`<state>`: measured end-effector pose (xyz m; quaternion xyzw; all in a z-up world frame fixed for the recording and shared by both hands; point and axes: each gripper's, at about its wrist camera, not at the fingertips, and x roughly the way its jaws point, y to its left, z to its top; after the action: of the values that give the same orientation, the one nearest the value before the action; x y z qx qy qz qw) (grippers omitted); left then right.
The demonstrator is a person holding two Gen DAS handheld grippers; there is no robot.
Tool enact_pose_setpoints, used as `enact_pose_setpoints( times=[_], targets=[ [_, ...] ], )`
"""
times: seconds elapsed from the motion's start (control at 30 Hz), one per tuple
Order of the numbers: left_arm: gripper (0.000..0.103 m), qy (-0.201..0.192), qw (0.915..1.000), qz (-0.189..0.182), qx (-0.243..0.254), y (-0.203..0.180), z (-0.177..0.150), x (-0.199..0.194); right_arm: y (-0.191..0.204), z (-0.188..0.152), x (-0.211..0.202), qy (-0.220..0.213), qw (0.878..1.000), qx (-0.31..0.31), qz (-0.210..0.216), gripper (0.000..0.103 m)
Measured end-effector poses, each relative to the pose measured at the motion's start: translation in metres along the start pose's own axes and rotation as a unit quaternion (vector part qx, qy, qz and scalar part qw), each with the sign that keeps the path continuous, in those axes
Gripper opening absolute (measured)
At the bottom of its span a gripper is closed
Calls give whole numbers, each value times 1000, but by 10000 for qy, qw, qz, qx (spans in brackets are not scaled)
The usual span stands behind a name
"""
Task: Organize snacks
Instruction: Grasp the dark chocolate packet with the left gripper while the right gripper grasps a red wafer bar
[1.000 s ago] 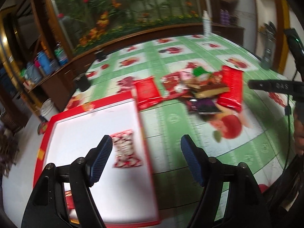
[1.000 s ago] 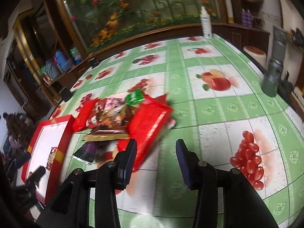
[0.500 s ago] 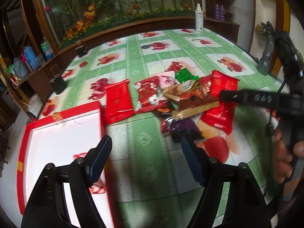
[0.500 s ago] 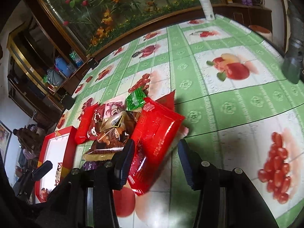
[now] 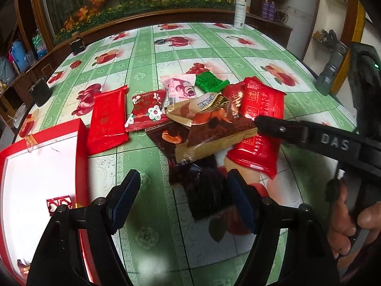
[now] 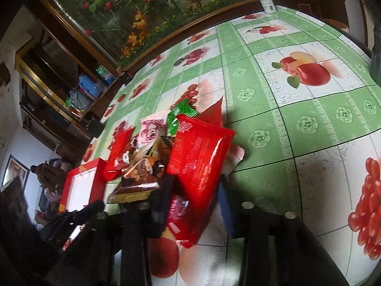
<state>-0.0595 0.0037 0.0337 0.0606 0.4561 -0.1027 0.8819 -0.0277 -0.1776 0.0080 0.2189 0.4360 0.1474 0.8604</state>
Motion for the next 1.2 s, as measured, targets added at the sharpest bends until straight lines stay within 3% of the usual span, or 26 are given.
enact_pose_setpoints(
  times=[0.13,0.27,0.37,0.7,0.8,0.87,1.2],
  targets=[
    [73,27,9998,-108,-189,9,0,6,4,-1,-3,-91,9999,-106,-36,28],
    [56,179,9992,-271,-212,10,-5,13,9,0,-10,-281,9994,-201,87,22],
    [43,94,9998,-149,-12,4,-9,11,10,-1,-9,-256,9994,-239,5,22],
    [43,-51,9994,-343,-37,6,-22,0,4,-1,2,141,9995,-61,282,29],
    [43,-67,9993,-368,-62,8,-23,-3,6,-3,7,276,9991,-86,321,41],
    [43,-101,9992,-376,-89,10,-23,-6,11,-6,10,335,9985,-181,390,42],
    [43,-297,9989,-257,-273,24,-24,-24,20,-9,0,3,9981,-556,273,19]
  ],
)
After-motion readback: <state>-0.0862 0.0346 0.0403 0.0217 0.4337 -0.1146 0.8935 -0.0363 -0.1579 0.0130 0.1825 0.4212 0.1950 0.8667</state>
